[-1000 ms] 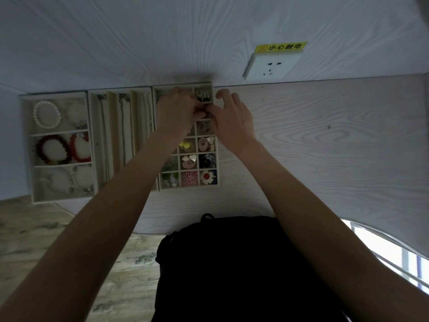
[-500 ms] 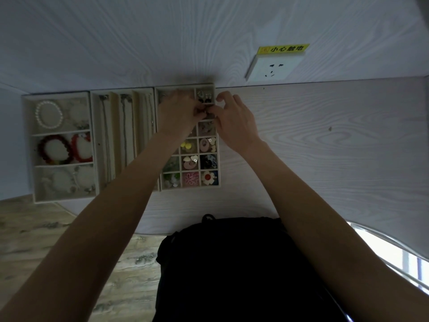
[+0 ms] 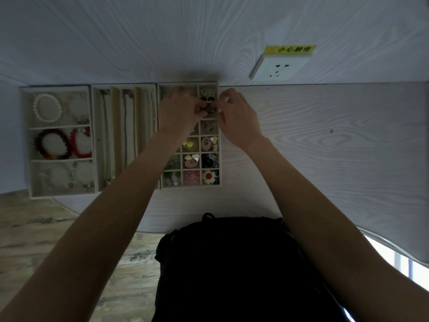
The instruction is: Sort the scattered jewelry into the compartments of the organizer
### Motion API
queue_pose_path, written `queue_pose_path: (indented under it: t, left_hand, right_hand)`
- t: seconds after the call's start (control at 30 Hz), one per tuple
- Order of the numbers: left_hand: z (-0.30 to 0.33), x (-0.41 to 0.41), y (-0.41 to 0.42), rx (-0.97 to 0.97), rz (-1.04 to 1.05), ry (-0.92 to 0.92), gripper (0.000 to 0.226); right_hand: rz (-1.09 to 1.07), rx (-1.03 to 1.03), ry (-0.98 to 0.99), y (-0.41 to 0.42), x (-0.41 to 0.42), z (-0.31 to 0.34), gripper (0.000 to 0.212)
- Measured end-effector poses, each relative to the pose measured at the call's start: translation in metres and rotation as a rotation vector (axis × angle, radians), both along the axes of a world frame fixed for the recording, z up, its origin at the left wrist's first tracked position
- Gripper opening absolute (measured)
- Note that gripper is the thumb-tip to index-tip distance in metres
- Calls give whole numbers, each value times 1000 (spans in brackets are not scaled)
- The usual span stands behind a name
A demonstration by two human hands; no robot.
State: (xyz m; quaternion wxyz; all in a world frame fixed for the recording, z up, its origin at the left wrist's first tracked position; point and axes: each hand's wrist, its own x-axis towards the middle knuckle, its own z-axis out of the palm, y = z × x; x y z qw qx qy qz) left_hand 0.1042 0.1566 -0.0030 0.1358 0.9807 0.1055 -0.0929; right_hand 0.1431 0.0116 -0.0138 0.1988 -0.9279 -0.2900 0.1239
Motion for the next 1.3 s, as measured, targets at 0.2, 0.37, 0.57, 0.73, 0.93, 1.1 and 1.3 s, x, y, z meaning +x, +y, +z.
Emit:
queue_pose_path:
  t: [0.2, 0.37, 0.57, 0.73, 0.93, 1.1, 1.3]
  left_hand:
    - [-5, 0, 1, -35, 2, -19, 27]
    - [-8, 0, 0, -42, 8, -45, 25]
    - [-8, -2, 1, -29, 4, -51, 24]
    - [-7, -3, -1, -17, 3, -67, 23]
    - [-6, -5, 0, -36, 20, -105, 24]
    - [0, -8, 0, -73, 34, -82, 24]
    - [-1, -24, 4, -202, 131, -167, 26]
  right_hand:
    - [-13, -13, 55, 3, 3, 4, 26]
    - [-80, 49, 142, 5, 1, 3, 28]
    - [-202, 6, 178, 14, -1, 9, 24]
    - [-336, -111, 116, 28, -1, 11, 23]
    - [-373, -74, 166, 29, -1, 14, 25]
    - [-411, 63, 216, 24, -4, 11, 19]
    - [-442, 309, 260, 13, -5, 13, 22]
